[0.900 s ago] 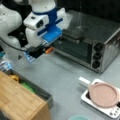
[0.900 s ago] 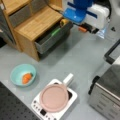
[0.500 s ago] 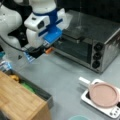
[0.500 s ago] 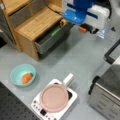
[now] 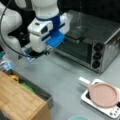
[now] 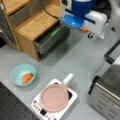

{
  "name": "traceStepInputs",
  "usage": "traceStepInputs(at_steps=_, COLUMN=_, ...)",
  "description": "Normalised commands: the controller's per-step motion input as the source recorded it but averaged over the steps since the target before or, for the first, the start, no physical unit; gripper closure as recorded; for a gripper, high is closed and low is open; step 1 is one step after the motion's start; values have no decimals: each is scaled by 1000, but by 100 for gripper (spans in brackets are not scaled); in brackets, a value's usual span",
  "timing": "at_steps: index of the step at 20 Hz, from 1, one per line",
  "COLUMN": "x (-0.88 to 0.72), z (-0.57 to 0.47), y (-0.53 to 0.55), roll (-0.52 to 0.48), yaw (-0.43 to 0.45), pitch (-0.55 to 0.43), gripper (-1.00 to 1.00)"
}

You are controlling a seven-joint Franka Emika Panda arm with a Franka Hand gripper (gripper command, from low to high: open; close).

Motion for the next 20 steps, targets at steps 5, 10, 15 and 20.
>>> traceStepInputs(at_steps=5, x=510, z=20, y=-166, roll=30, yaw=25, pitch=99, gripper=-100)
traceStepInputs(at_steps=10, x=423, z=62, y=-197, roll=17, yaw=35, pitch=109, gripper=-100)
traceStepInputs(at_steps=15, x=378, z=62, y=-187, roll=-10, yaw=62, pitch=92, gripper=-100)
traceStepInputs(at_steps=20, x=439, z=59, y=-227, roll=-41, yaw=96, pitch=112, gripper=-100)
